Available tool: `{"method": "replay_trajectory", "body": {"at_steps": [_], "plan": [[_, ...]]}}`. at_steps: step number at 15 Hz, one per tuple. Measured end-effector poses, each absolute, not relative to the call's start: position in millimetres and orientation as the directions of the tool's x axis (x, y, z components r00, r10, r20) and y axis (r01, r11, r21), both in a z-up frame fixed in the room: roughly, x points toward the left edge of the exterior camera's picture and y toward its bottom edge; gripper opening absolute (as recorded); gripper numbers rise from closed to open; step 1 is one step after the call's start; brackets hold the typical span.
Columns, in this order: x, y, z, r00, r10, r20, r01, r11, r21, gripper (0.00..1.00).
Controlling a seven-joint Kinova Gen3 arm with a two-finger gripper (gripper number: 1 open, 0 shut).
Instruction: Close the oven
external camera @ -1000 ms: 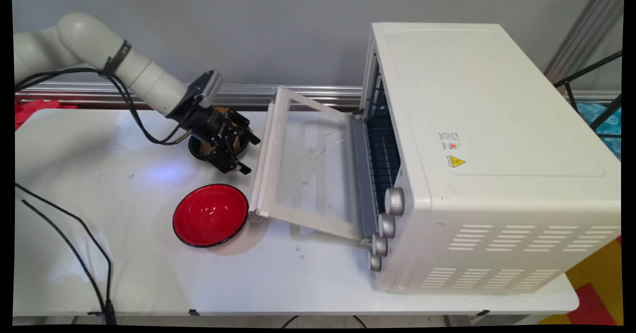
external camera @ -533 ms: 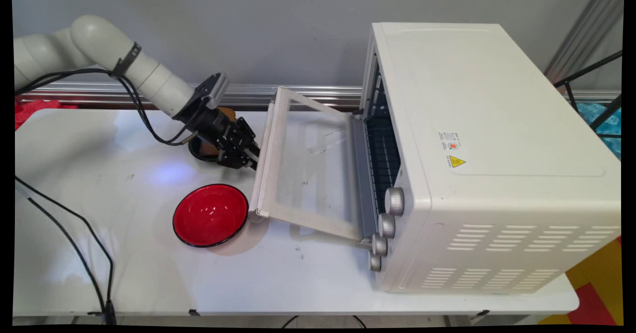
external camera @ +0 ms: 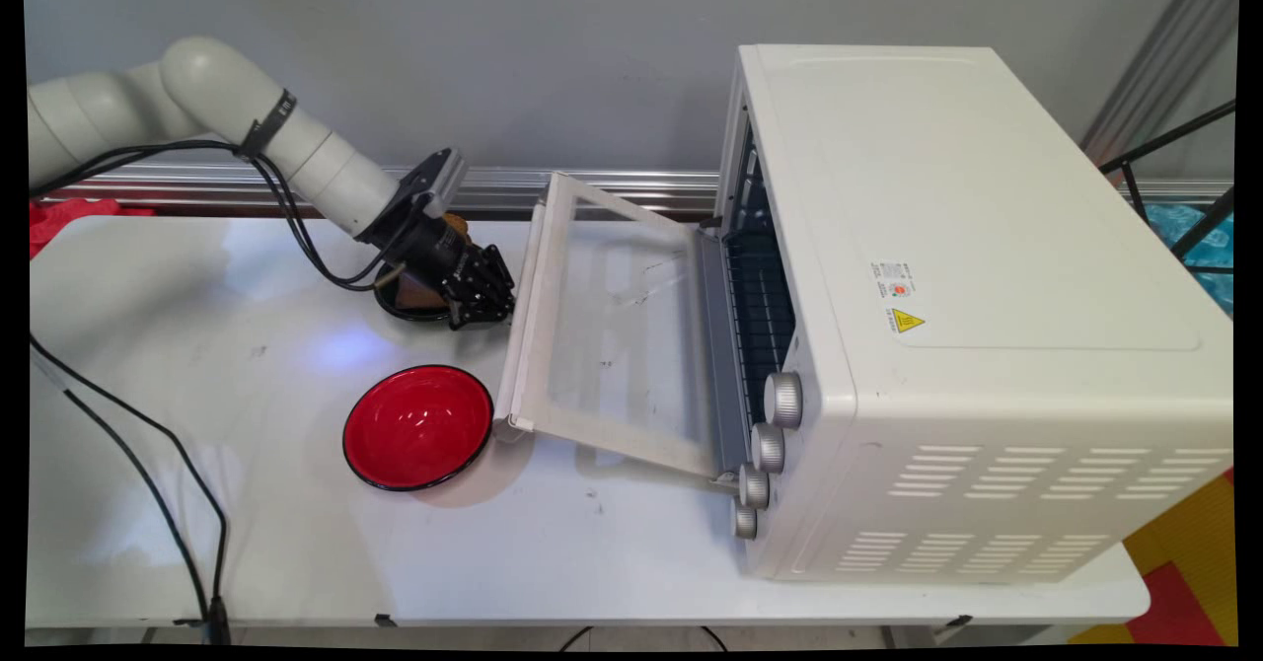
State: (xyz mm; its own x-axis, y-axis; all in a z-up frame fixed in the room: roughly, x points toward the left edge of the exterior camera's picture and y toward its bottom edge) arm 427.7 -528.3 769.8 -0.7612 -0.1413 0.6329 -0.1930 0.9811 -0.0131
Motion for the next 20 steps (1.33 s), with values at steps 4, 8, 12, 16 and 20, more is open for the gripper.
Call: {"method": "replay_trajectory", "body": {"at_steps": [4,8,12,16,20], "plan": [[424,-530,776,-0.736,-0.157,0.658,-0.203,0.979,0.006,0.00],[423,-528,788,-0.706,-0.176,0.686,-0.222,0.975,0.021,0.00],[417,-527,804,-0.667,-0.191,0.720,-0.239,0.970,0.036,0.00],[404,-531,823,-0.625,-0.193,0.756,-0.244,0.969,0.045,0.00],[389,-536,839,-0.584,-0.188,0.789,-0.247,0.968,0.047,0.00]]}}
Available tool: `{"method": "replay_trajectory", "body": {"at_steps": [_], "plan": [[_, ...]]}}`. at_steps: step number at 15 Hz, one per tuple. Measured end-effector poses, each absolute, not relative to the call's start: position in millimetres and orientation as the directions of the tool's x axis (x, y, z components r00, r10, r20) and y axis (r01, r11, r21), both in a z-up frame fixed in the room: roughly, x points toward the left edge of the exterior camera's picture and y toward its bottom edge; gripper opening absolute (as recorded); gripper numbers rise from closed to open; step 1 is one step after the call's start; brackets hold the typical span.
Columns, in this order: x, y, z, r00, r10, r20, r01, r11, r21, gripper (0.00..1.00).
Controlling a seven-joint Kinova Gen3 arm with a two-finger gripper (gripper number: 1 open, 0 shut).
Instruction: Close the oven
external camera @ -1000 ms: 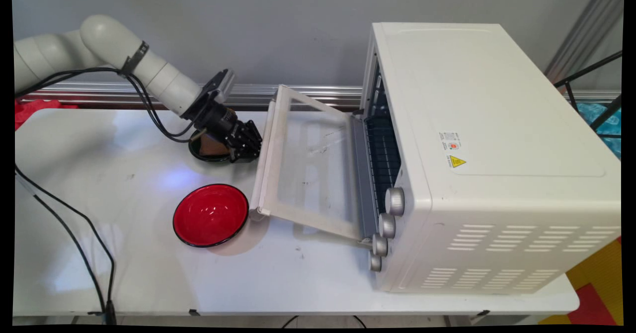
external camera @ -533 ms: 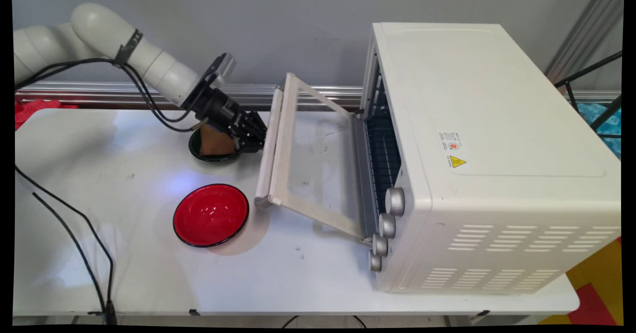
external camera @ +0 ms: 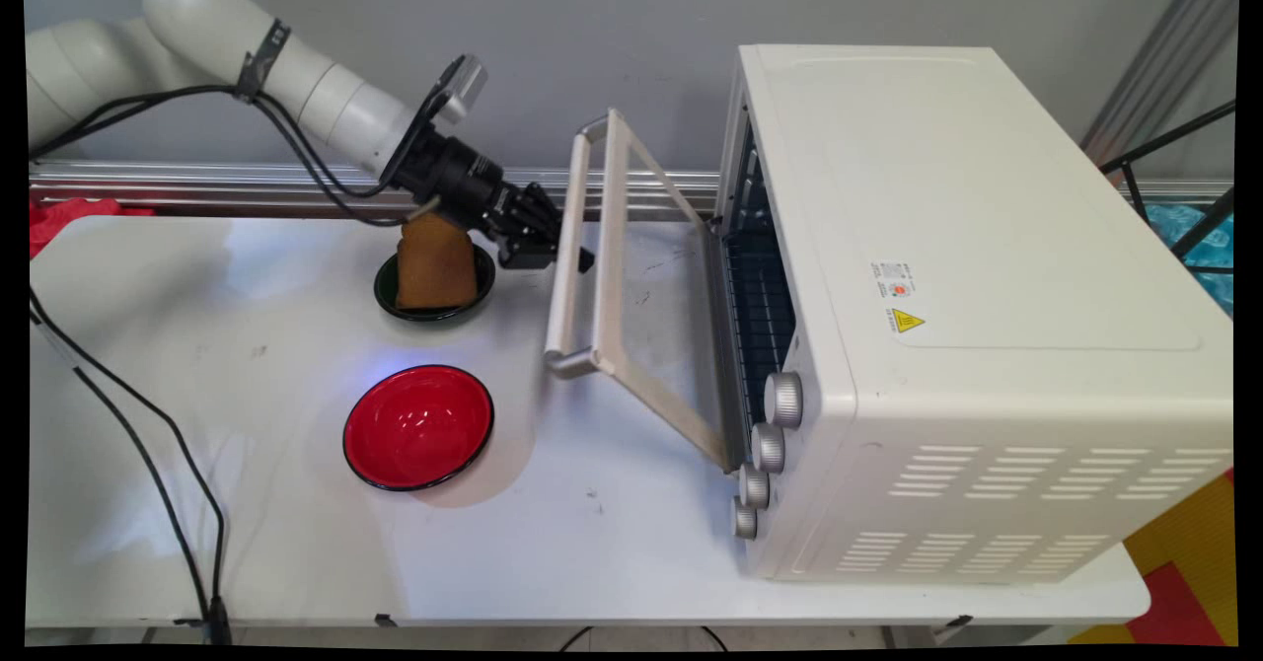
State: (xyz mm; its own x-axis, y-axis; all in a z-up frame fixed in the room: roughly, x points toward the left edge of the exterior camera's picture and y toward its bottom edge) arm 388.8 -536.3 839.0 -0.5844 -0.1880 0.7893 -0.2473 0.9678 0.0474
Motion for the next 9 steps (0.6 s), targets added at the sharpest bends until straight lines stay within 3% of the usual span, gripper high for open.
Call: {"method": "replay_trajectory", "body": {"at_steps": [9], "plan": [[361,-547,867,-0.512,-0.176,0.841,-0.253,0.966,0.047,0.00]]}}
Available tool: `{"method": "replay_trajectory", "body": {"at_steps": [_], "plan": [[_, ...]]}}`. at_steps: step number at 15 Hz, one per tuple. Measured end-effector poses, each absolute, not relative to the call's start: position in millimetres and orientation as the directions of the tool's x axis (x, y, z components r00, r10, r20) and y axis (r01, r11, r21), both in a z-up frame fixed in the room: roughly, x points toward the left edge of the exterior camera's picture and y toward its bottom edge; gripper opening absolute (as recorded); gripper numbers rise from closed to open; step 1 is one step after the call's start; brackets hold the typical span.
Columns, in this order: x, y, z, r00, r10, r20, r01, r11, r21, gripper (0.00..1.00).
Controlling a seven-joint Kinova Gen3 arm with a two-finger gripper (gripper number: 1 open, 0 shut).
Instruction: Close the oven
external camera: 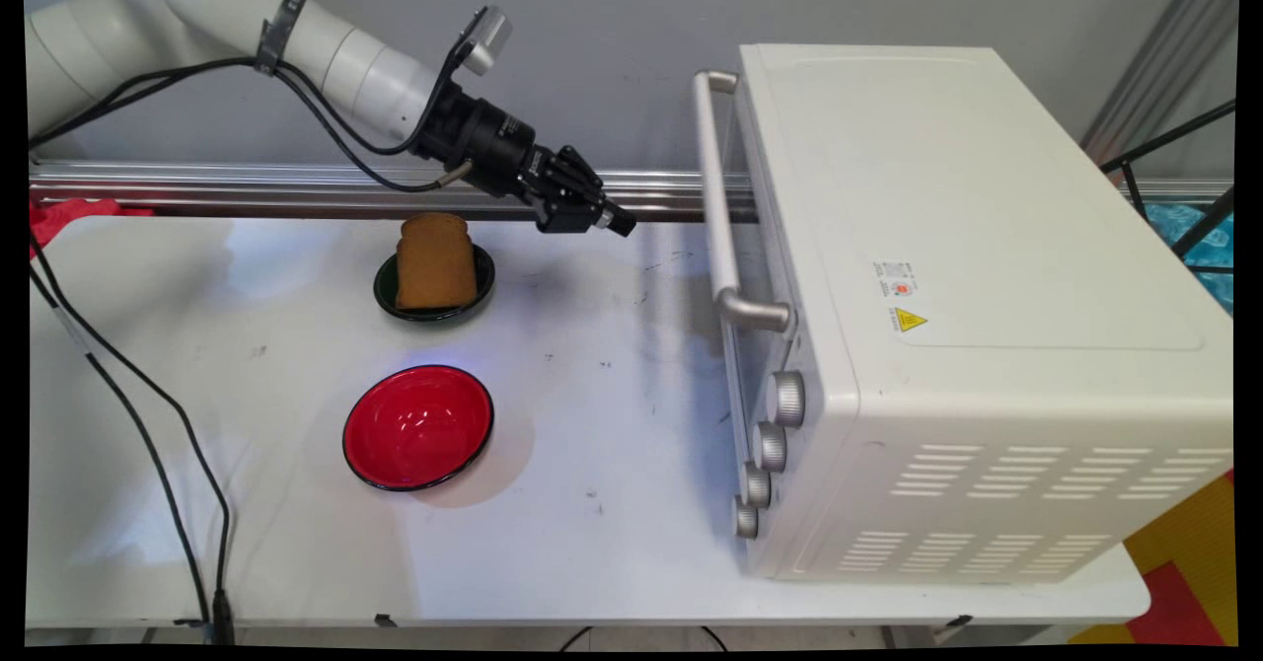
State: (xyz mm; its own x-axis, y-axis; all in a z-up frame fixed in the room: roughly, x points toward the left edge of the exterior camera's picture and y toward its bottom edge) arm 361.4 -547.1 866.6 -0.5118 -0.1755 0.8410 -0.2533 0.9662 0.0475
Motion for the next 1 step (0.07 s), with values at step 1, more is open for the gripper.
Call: {"method": "replay_trajectory", "body": {"at_steps": [1], "plan": [[360.2,-547.2,868.0,-0.510,-0.175,0.842,-0.252,0.966,0.048,0.00]]}}
